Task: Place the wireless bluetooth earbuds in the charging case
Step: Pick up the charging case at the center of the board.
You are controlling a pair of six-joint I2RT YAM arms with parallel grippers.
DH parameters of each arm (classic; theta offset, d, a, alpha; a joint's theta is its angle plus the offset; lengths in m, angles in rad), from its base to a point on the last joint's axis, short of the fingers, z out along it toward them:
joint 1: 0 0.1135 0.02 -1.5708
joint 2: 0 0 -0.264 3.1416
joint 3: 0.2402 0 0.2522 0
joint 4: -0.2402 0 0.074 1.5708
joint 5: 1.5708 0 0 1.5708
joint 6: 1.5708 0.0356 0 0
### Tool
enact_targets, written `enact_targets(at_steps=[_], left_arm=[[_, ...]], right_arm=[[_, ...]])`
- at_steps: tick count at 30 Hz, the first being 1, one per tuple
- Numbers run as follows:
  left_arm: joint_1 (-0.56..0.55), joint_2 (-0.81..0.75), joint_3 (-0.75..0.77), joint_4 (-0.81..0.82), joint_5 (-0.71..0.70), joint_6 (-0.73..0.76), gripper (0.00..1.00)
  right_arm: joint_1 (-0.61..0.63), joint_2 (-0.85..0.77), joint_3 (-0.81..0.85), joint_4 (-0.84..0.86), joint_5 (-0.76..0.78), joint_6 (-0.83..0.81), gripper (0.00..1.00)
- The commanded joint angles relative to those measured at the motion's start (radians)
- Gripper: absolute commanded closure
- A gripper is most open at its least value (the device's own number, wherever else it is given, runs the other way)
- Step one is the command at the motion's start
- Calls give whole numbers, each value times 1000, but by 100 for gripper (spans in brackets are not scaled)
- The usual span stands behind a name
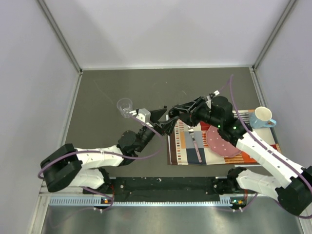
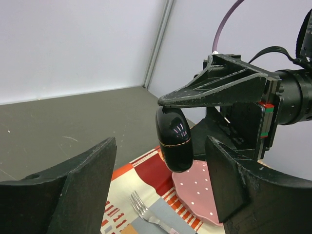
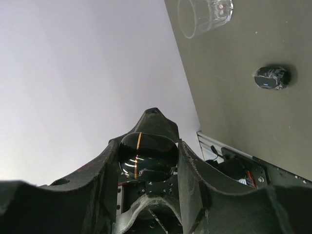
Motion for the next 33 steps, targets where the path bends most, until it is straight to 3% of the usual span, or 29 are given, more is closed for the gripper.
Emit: enact_targets(at_steps=[1, 19, 29, 33], left_arm=[[-4, 25, 33, 132, -19, -4, 23], [-4, 131, 31, 321, -79, 7, 39], [-4, 143, 29, 347, -90, -4, 72], [-4, 134, 20, 346, -96, -6, 97]], right_arm=[[19, -2, 58, 46, -1, 1, 100], [29, -1, 58, 42, -4, 10, 100], [34, -1, 49, 39, 0, 9, 100], [34, 5, 45, 43, -19, 6, 100]])
